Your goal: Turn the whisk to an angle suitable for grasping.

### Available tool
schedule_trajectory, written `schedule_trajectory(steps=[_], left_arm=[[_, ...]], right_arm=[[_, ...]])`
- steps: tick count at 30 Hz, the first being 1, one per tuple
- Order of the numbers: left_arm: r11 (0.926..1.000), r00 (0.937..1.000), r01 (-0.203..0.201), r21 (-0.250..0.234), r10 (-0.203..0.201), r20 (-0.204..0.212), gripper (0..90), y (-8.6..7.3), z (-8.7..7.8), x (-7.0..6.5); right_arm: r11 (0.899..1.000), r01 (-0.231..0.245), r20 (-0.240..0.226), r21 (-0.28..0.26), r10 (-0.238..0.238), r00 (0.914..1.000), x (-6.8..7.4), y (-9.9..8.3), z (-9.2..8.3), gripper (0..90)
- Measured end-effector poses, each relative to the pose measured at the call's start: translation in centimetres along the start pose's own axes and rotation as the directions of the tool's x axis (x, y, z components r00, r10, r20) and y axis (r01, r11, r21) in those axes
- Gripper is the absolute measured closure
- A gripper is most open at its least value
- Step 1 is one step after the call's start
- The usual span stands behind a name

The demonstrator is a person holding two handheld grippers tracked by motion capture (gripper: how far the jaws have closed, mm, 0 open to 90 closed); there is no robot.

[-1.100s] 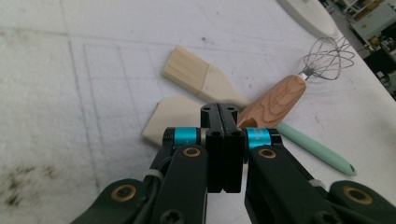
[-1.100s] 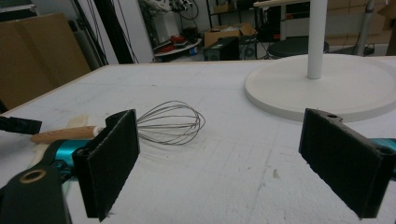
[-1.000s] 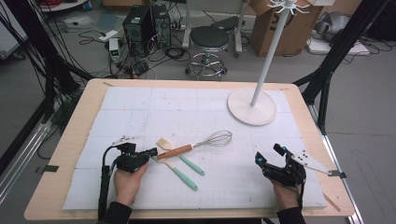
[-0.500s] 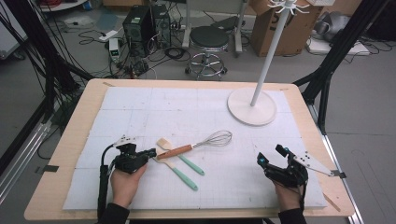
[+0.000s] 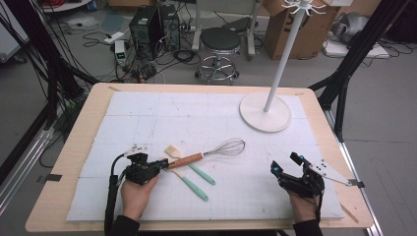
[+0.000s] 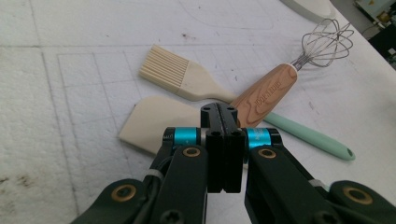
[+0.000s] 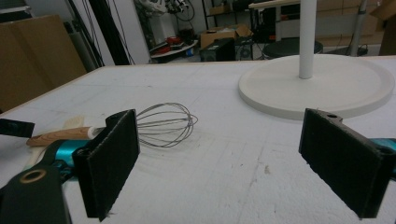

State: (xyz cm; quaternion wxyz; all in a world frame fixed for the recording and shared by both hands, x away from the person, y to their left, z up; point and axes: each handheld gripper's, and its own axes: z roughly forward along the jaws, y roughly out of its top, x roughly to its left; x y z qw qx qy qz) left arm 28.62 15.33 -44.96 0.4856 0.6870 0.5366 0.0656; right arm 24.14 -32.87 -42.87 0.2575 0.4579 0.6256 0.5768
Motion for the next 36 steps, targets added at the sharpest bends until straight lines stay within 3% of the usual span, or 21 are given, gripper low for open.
schedule_trajectory(steps=[9,15,26,31,34,36], left_arm=[[0.9999,0.9999,-0.013,0.001,0.013,0.002,90.0,0.0,1.3,-0.9],[0.9998,0.9999,0.014,-0.012,-0.014,0.008,90.0,0.2,1.6,-0.8],[0.9996,0.9993,0.025,-0.012,-0.025,0.029,90.0,0.6,2.4,-1.2],[0.9999,0.9992,0.010,-0.006,-0.010,0.039,90.0,0.8,2.9,-1.5],[0.9994,0.9992,-0.032,0.011,0.032,0.025,90.0,1.3,3.4,-2.0],[0.9992,0.9990,-0.036,0.015,0.036,0.028,90.0,1.4,3.7,-2.2]], right_arm=[[1.000,-0.003,0.000,-0.003,0.003,1.0000,-0.1,0.0,0.0,11.6],[1.000,-0.004,0.003,-0.003,0.004,1.0000,-0.1,0.0,-0.1,11.6],[1.000,-0.009,0.009,-0.008,0.009,0.9999,-0.2,0.0,-0.4,11.6],[1.000,-0.015,0.013,-0.007,0.015,0.9998,-0.3,-0.1,-0.6,11.6],[1.000,-0.010,0.017,-0.009,0.010,0.9998,-0.4,-0.1,-0.7,11.6],[1.000,-0.016,0.017,-0.008,0.016,0.9997,-0.4,-0.1,-0.8,11.6]])
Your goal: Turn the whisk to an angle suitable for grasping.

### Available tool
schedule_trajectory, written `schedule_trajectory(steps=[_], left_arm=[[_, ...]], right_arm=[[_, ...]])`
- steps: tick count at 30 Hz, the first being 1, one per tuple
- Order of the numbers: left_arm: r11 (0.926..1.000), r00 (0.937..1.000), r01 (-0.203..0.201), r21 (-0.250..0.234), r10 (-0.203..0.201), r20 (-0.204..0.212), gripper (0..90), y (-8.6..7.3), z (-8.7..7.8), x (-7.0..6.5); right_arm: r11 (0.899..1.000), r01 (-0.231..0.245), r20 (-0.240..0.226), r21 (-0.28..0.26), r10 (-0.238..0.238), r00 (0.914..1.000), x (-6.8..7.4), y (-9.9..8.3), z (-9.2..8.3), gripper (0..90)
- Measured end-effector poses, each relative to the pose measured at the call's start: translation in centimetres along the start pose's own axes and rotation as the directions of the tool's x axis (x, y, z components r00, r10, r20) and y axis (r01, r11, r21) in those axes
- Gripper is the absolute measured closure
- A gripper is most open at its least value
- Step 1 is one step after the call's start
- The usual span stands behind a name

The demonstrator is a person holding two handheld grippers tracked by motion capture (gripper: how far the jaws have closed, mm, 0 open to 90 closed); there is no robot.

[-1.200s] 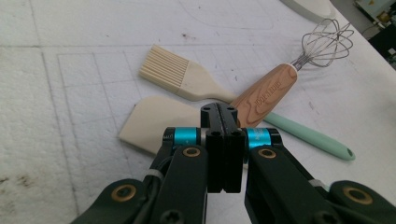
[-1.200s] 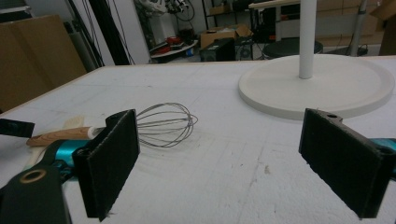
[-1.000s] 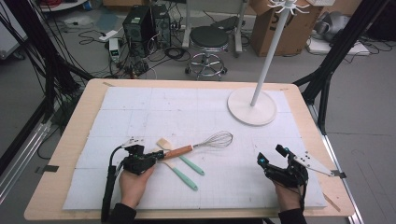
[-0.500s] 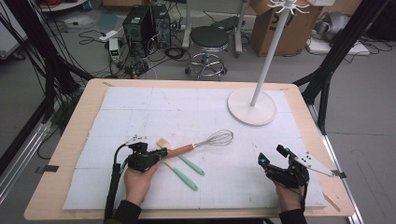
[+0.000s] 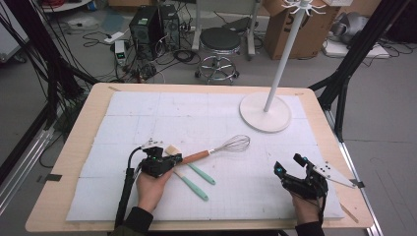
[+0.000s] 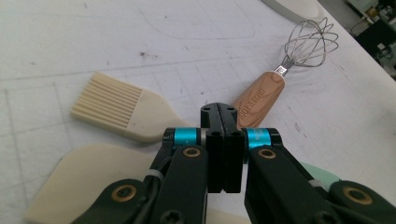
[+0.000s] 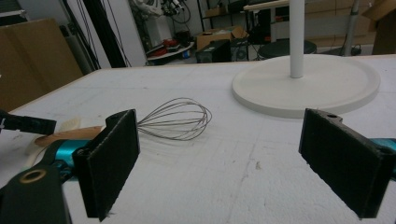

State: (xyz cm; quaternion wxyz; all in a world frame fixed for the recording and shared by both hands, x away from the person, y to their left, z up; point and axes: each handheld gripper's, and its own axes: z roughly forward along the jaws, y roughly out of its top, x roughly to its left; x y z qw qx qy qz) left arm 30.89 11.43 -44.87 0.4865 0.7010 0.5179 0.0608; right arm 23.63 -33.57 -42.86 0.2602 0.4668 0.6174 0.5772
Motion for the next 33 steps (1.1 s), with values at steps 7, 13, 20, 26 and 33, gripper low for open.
schedule_trajectory(steps=[7,13,20,26,33], left_arm=[[1.0000,0.9999,-0.001,0.004,0.001,0.015,90.0,0.3,0.6,-0.2],[1.0000,0.9998,-0.003,0.005,0.003,0.020,90.0,0.4,0.9,-0.2],[0.9999,0.9995,-0.012,0.010,0.012,0.028,90.0,0.7,1.9,-0.8],[0.9998,0.9990,-0.016,0.011,0.016,0.043,90.0,0.9,2.5,-1.0],[0.9994,0.9990,-0.031,0.014,0.030,0.033,90.0,1.1,2.7,-0.9]], right_arm=[[1.000,-0.005,0.007,-0.003,0.005,1.0000,-0.1,0.0,-0.3,11.6],[1.000,-0.003,0.008,-0.003,0.003,1.0000,-0.2,-0.1,-0.5,11.6],[1.000,-0.011,0.029,-0.009,0.012,0.9995,-0.5,-0.2,-1.5,11.6],[1.000,-0.025,0.049,-0.010,0.026,0.9985,-0.8,-0.3,-2.2,11.6],[1.000,-0.021,0.060,-0.012,0.021,0.9980,-0.9,-0.4,-2.7,13.1]])
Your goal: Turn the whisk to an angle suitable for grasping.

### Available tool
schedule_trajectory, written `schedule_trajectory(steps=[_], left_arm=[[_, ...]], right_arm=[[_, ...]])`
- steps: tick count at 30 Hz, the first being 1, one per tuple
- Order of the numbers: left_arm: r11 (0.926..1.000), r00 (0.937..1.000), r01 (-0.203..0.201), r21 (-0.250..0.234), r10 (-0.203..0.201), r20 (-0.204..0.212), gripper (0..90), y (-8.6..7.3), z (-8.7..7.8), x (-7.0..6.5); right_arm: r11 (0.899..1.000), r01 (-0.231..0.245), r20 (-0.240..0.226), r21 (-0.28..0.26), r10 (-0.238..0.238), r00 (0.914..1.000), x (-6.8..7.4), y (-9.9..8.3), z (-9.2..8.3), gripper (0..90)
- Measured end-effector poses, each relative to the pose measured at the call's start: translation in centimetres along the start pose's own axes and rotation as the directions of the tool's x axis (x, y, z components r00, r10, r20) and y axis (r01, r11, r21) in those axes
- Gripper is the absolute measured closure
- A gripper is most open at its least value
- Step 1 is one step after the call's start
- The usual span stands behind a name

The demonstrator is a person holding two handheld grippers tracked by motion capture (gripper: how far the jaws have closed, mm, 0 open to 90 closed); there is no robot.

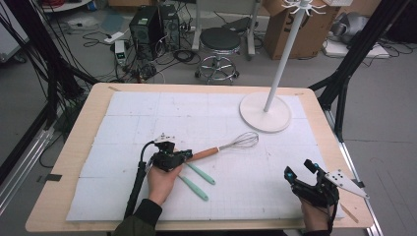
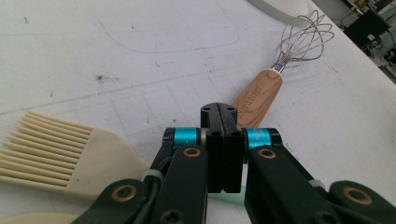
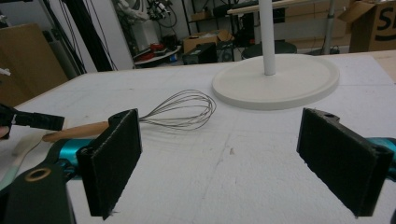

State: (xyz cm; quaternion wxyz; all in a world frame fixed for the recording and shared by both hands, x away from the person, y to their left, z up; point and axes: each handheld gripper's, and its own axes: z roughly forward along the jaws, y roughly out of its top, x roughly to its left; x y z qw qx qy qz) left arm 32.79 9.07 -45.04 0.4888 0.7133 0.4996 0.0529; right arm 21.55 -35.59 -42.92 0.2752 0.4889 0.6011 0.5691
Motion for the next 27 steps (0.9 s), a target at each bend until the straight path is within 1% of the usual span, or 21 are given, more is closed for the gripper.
schedule_trajectory(steps=[4,6,7,8,9,10,12,13,14,15,17,20,22,25,26,27], left_arm=[[1.0000,1.0000,0.001,0.003,-0.001,0.001,90.0,0.1,0.0,0.0],[0.9998,0.9999,-0.014,0.013,0.014,-0.005,90.0,0.2,0.1,-0.2],[0.9994,0.9994,-0.029,0.021,0.030,-0.016,90.0,0.4,0.2,-0.4],[0.9992,0.9995,-0.030,0.025,0.030,-0.008,90.0,0.4,0.4,-0.5],[0.9995,0.9999,-0.013,0.027,0.013,0.010,90.0,0.4,0.6,-0.5],[0.9995,0.9999,-0.008,0.031,0.008,0.015,90.0,0.4,0.9,-0.5],[0.9986,0.9996,-0.029,0.044,0.029,-0.002,90.0,0.2,1.5,-0.9],[0.9986,0.9996,-0.029,0.044,0.029,-0.002,90.0,0.2,1.5,-0.9],[0.9983,0.9992,-0.039,0.044,0.039,-0.008,90.0,0.2,1.5,-1.0],[0.9981,0.9991,-0.041,0.046,0.041,-0.007,90.0,0.2,1.5,-1.0],[0.9986,0.9996,-0.029,0.044,0.030,-0.003,90.0,0.3,1.6,-1.0],[0.9989,0.9997,-0.025,0.040,0.025,0.001,90.0,0.3,1.7,-0.9],[0.9983,0.9995,-0.030,0.050,0.030,0.004,90.0,0.5,1.8,-1.0],[0.9975,0.9991,-0.043,0.056,0.043,0.006,90.0,0.6,2.2,-1.4],[0.9971,0.9988,-0.048,0.059,0.047,0.008,90.0,0.7,2.3,-1.5],[0.9965,0.9985,-0.055,0.063,0.055,0.002,90.0,0.8,2.3,-1.6]], right_arm=[[1.000,-0.005,0.002,0.000,0.005,1.0000,0.0,0.0,-0.1,13.1],[1.000,-0.002,0.003,-0.001,0.002,1.0000,0.0,0.0,-0.1,13.1],[1.000,-0.001,0.004,-0.001,0.001,1.0000,0.0,0.0,-0.1,13.1],[1.000,-0.002,0.004,-0.001,0.002,1.0000,0.0,0.0,-0.1,13.2],[1.000,-0.004,0.003,0.000,0.004,1.0000,0.0,0.0,-0.1,13.2],[1.000,-0.001,0.004,-0.002,0.001,1.0000,-0.1,0.0,-0.2,13.2],[1.000,-0.006,0.005,-0.005,0.006,1.0000,-0.1,0.0,-0.3,13.1],[1.000,-0.006,0.005,-0.005,0.006,1.0000,-0.1,0.0,-0.3,13.1],[1.000,-0.009,0.006,-0.008,0.009,0.9999,-0.3,0.0,-0.4,13.1],[1.000,-0.010,0.007,-0.007,0.010,0.9999,-0.3,0.0,-0.4,13.1],[1.000,-0.010,0.009,-0.008,0.010,0.9999,-0.3,0.0,-0.5,13.1],[1.000,-0.008,0.010,-0.010,0.008,0.9999,-0.4,0.0,-0.6,13.1],[1.000,-0.012,0.012,-0.008,0.012,0.9999,-0.3,-0.1,-0.7,13.1],[1.000,-0.005,0.016,-0.012,0.005,0.9999,-0.4,-0.1,-0.8,13.2],[1.000,-0.011,0.020,-0.011,0.011,0.9997,-0.3,-0.1,-0.8,13.2],[1.000,-0.002,0.020,-0.013,0.003,0.9998,-0.4,-0.1,-0.9,13.1]])
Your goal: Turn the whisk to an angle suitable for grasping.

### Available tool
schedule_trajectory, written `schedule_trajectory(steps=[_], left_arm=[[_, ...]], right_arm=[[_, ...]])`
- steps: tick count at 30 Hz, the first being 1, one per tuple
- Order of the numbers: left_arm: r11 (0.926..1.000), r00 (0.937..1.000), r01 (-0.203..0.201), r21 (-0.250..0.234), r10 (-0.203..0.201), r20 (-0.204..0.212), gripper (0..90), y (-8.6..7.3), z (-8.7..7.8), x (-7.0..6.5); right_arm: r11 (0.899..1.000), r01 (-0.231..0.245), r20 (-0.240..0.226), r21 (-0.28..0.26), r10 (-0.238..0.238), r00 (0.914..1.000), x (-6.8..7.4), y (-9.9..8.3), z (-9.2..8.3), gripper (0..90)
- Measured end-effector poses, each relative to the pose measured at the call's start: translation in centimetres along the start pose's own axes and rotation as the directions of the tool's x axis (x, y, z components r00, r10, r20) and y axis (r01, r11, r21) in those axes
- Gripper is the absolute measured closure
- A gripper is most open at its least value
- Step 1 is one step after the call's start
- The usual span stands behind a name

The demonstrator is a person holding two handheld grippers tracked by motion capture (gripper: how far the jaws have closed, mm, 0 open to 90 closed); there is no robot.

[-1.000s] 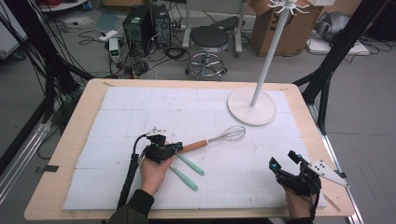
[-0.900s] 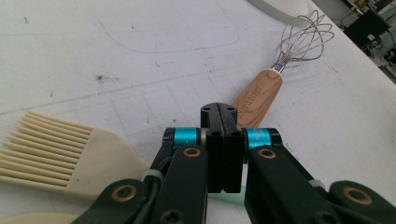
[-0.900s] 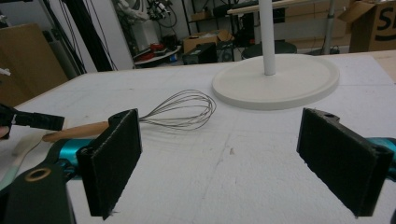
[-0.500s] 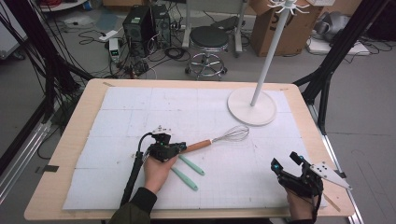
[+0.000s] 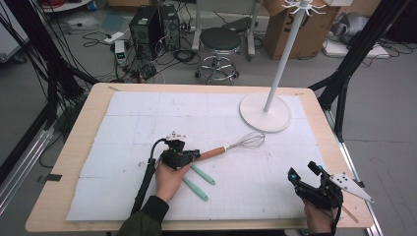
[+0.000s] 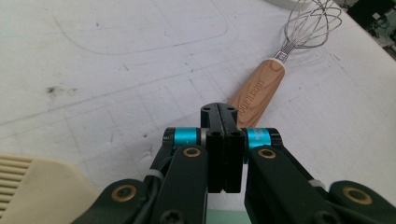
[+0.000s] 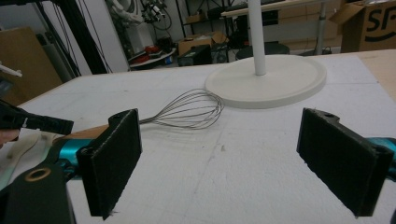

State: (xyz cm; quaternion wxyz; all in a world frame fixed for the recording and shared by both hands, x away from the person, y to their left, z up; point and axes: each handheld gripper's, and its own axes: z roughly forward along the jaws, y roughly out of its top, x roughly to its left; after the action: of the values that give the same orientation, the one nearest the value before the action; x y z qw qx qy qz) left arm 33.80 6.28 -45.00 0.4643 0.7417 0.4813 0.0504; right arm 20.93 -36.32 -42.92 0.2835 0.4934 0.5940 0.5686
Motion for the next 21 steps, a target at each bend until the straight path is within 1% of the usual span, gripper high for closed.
schedule_trajectory(steps=[6,10,13,14,16,18,21], left_arm=[[1.0000,1.0000,0.001,0.002,-0.001,0.003,90.0,0.1,0.3,-0.1],[1.0000,1.0000,-0.002,0.002,0.002,-0.005,90.0,0.2,0.4,-0.2],[0.9994,0.9994,-0.031,0.018,0.031,-0.017,90.0,0.6,0.8,-0.8],[0.9992,0.9993,-0.035,0.022,0.035,-0.015,90.0,0.7,1.1,-1.0],[0.9993,0.9994,-0.033,0.019,0.033,-0.012,90.0,0.8,1.4,-1.3],[0.9995,0.9996,-0.027,0.016,0.027,-0.011,90.0,0.9,1.5,-1.2],[0.9994,0.9994,-0.030,0.020,0.030,-0.015,90.0,0.9,1.5,-1.2]], right_arm=[[1.000,-0.001,0.009,0.002,0.001,1.0000,-0.2,-0.1,-0.4,13.2],[1.000,-0.002,0.014,0.002,0.002,0.9999,-0.3,-0.1,-0.6,13.2],[1.000,0.000,0.015,0.001,0.000,0.9999,-0.3,-0.1,-0.7,13.2],[1.000,-0.005,0.015,0.004,0.005,0.9999,-0.3,-0.2,-0.7,13.2],[1.000,0.000,0.018,0.002,0.000,0.9998,-0.3,-0.2,-0.8,13.2],[1.000,-0.005,0.019,-0.001,0.005,0.9998,-0.4,-0.2,-0.9,13.2],[1.000,-0.006,0.019,0.004,0.006,0.9998,-0.5,-0.2,-0.8,13.1]])
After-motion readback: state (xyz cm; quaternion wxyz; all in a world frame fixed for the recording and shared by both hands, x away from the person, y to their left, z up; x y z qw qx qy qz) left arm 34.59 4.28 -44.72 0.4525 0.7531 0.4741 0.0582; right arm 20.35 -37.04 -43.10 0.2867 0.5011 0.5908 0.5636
